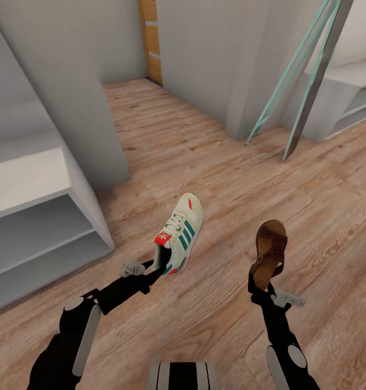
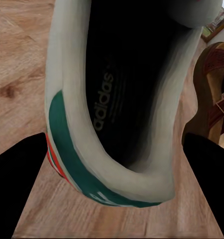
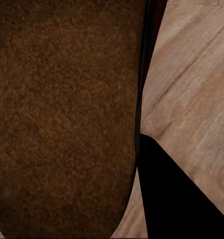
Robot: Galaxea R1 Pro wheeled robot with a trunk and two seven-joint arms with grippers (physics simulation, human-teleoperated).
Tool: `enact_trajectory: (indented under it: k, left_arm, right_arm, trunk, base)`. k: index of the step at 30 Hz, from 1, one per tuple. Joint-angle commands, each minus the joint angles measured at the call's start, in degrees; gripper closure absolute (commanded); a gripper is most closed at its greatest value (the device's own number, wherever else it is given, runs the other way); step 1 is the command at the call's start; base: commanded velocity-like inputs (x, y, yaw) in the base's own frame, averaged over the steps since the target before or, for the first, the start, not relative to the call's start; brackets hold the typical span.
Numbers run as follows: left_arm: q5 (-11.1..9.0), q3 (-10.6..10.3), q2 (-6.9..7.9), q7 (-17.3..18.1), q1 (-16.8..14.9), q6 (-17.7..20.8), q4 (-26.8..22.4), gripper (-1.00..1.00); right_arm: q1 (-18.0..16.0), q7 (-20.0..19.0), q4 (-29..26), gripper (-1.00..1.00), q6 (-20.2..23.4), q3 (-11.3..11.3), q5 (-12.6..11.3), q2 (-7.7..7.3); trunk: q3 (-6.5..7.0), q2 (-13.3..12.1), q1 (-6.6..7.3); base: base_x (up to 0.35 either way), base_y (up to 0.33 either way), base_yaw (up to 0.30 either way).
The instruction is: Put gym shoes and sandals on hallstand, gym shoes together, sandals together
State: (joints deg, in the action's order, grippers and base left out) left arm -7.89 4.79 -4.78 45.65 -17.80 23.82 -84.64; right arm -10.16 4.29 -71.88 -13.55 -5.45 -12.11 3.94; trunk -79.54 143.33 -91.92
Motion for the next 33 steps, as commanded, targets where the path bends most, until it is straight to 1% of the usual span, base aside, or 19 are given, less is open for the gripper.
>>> enact_trajectory:
  k: [1, 3, 5, 7, 11, 27, 31, 33]
  left_arm:
    - [-0.5, 0.1, -0.06, 0.2, 0.0, 0.5, 0.0, 1.0]
    - [-0.5, 0.9, -0.06, 0.2, 0.0, 0.5, 0.0, 1.0]
    - [-0.5, 2.1, -0.06, 0.3, 0.0, 0.5, 0.0, 1.0]
    - [-0.5, 2.8, -0.06, 0.3, 0.0, 0.5, 0.0, 1.0]
    - [-0.5, 3.1, -0.06, 0.3, 0.0, 0.5, 0.0, 1.0]
    - [-0.5, 3.3, -0.06, 0.3, 0.0, 0.5, 0.0, 1.0]
    - [-0.5, 4.2, -0.06, 0.3, 0.3, 0.5, 0.0, 1.0]
    - [-0.5, 4.4, -0.06, 0.3, 0.3, 0.5, 0.0, 1.0]
  right_arm:
    - [0.0, 0.0, 0.0, 1.0, -0.2, 0.0, -0.5, 0.02]
    - [0.0, 0.0, 0.0, 1.0, -0.2, 0.0, -0.5, 0.02]
    - [0.0, 0.0, 0.0, 1.0, -0.2, 0.0, -0.5, 0.02]
    - [0.0, 0.0, 0.0, 1.0, -0.2, 0.0, -0.5, 0.02]
    - [0.0, 0.0, 0.0, 1.0, -0.2, 0.0, -0.5, 0.02]
    - [0.0, 0.0, 0.0, 1.0, -0.2, 0.0, -0.5, 0.02]
    - [0.0, 0.0, 0.0, 1.0, -0.2, 0.0, -0.5, 0.02]
    - [0.0, 0.0, 0.0, 1.0, -0.2, 0.0, -0.5, 0.02]
  trunk:
    - [-0.09, 0.0, 0.05]
    - [-0.2, 0.0, 0.05]
    - [-0.32, 0.0, 0.05]
    - [-0.43, 0.0, 0.05]
    - [-0.66, 0.0, 0.05]
    - [-1.59, 0.0, 0.05]
    - [-1.82, 0.0, 0.05]
    - [-1.94, 0.0, 0.05]
  base:
    - [-0.338, 0.0, 0.199]
    - [-0.303, 0.0, 0.212]
    - [-0.243, 0.0, 0.217]
    - [-0.168, 0.0, 0.22]
    - [-0.079, 0.0, 0.22]
    - [-0.004, 0.0, 0.221]
    - [-0.224, 0.012, 0.221]
    - [-0.31, 0.069, 0.218]
